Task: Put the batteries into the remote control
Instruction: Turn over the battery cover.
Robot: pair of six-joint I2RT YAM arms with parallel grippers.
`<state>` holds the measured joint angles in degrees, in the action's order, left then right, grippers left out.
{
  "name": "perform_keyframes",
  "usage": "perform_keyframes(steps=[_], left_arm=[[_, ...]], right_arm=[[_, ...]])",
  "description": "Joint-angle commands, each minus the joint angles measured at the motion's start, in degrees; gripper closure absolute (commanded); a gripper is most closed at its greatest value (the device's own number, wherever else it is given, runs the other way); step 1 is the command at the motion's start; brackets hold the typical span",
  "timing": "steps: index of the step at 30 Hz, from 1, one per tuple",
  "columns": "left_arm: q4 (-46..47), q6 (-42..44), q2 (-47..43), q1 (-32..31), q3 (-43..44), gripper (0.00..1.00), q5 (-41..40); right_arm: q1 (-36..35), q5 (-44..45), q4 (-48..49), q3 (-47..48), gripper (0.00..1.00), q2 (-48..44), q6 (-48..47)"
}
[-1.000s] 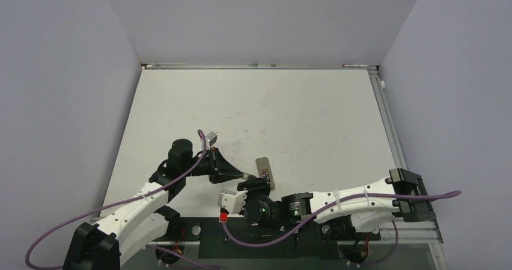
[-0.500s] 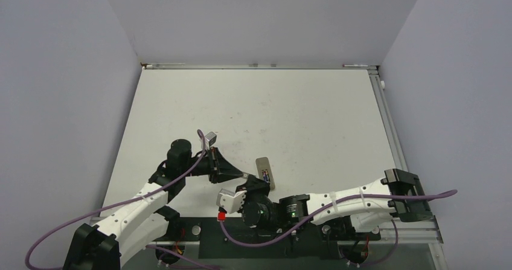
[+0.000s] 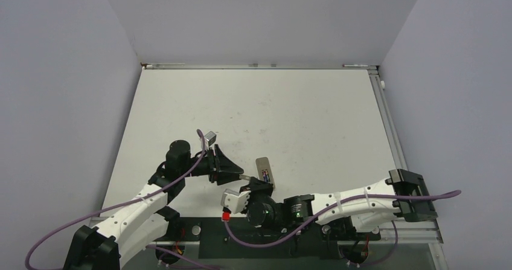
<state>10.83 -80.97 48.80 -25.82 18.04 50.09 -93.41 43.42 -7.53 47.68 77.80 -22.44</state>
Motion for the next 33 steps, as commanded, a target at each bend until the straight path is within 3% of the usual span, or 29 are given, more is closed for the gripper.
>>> perform_keyframes(steps=[1,9,21,28,33], left_arm=[[5.87,-0.01,-1.35,0.16,-0.55,0.57,0.27],[6.93,1.91,-1.88,0.29,-0.48,0.53,0.27],[13.32,3.35,-4.20,0.60,-0.81,0.51,1.61],[9.34,10.21,-3.14,0.45,1.90,0.51,4.21],[-0.49,18.78,-3.18,0.22,5.19,0.51,4.26]], right_arm=[[1.09,-3.18,-1.46,-0.12,0.92,-5.23,4.37],[5.78,-11.47,-3.43,-1.82,0.92,-11.70,10.72],[21.14,-36.92,-6.70,-2.17,0.92,-16.35,21.44],[34.83,-61.34,-7.40,-2.25,0.92,-15.66,28.98],[41.78,-75.11,-5.86,-3.64,0.91,-15.54,32.28]])
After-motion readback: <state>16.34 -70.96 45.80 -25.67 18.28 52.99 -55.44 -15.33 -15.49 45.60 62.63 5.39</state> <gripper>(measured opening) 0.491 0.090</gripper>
